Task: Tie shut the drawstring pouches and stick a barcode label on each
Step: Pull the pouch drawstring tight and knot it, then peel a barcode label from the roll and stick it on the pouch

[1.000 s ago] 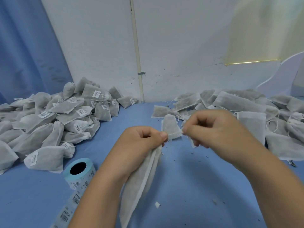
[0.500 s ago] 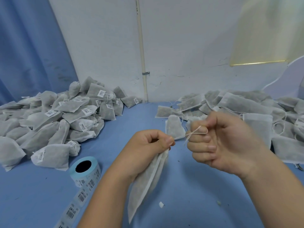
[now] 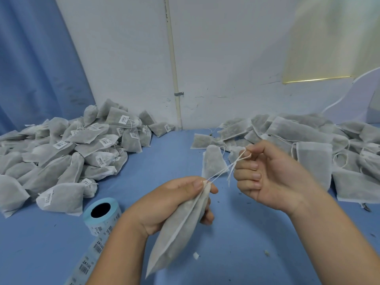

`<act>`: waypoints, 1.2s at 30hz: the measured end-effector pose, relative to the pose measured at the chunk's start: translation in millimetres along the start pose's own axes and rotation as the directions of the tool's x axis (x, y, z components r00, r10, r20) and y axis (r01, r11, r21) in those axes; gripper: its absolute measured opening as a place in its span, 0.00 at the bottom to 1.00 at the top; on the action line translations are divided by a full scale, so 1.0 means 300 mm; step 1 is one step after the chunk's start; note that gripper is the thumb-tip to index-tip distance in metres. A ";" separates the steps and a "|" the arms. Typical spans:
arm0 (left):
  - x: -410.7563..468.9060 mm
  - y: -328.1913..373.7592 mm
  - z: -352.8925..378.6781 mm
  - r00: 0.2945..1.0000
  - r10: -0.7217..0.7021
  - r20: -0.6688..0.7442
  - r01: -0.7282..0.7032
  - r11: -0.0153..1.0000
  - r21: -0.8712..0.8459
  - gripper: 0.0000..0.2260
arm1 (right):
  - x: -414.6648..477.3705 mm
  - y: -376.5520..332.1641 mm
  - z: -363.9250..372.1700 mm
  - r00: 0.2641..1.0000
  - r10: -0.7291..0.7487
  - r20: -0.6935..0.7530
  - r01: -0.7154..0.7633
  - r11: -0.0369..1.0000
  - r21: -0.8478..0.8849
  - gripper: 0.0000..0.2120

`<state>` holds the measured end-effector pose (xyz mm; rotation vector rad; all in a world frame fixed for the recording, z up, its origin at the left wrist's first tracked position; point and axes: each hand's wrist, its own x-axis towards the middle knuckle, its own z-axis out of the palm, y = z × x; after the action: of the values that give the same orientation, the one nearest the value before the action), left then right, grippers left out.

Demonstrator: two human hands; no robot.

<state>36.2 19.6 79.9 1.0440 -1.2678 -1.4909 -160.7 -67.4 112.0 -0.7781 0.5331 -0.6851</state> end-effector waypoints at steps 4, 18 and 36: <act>0.026 -0.038 -0.001 0.996 -0.032 -0.079 0.033 0.999 0.011 0.11 | -0.003 0.005 0.003 0.992 0.095 0.081 -0.096 0.995 0.013 0.06; 0.027 -0.045 -0.029 0.986 -0.024 -0.165 0.065 0.967 0.247 0.18 | -0.012 -0.005 0.007 0.921 -0.349 -0.172 0.308 0.925 -0.223 0.13; -0.176 -0.074 0.089 0.766 0.073 -0.639 -0.075 0.997 0.024 0.18 | -0.058 0.224 0.176 0.683 -0.312 0.661 0.550 -0.376 -0.746 0.08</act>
<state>21.1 78.9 63.8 1.3344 -0.7948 -0.9336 -113.7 4.0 95.0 -2.7967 0.4908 -0.8640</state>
